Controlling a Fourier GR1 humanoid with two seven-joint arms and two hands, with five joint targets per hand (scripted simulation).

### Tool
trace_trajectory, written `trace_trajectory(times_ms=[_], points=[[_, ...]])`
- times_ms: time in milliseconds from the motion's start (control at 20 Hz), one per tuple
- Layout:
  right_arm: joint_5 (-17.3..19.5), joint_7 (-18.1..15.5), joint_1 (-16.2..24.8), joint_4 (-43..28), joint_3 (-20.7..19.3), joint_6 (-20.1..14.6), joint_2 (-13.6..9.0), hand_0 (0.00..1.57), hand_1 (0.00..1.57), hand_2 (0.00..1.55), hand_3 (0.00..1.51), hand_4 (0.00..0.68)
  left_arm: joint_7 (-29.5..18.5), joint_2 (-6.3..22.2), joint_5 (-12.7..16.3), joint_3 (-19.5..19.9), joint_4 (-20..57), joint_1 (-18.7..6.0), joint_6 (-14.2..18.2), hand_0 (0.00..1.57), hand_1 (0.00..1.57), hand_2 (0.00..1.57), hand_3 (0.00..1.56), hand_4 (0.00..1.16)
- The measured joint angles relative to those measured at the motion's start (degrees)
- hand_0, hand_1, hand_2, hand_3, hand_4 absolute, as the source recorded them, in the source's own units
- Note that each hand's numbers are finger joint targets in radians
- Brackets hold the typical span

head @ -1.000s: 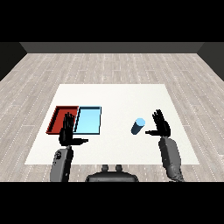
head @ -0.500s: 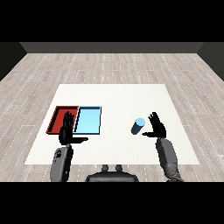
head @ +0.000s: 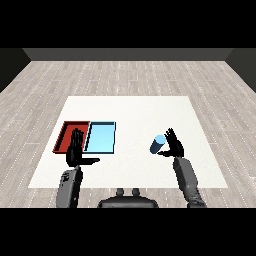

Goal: Pick the blue can and put it in the blue box

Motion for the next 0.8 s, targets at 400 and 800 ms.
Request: trace_trajectory(times_ms=[400, 800], points=[[0.30, -0.73, -2.28, 2.47, 0.63, -0.78, 0.61, 0.00, 0.00, 0.00, 0.00, 0.000, 0.88, 0.45, 0.41, 0.53, -0.01, -0.97, -0.34, 0.00, 0.00, 0.00, 0.00, 0.00], [0.27, 0.04, -3.48, 3.06, 1.61, -1.23, 1.61, 0.00, 0.00, 0.00, 0.00, 0.000, -0.75, 0.32, 0.04, 0.68, 0.79, -0.03, -0.70, 0.00, 0.00, 0.00, 0.00, 0.00]])
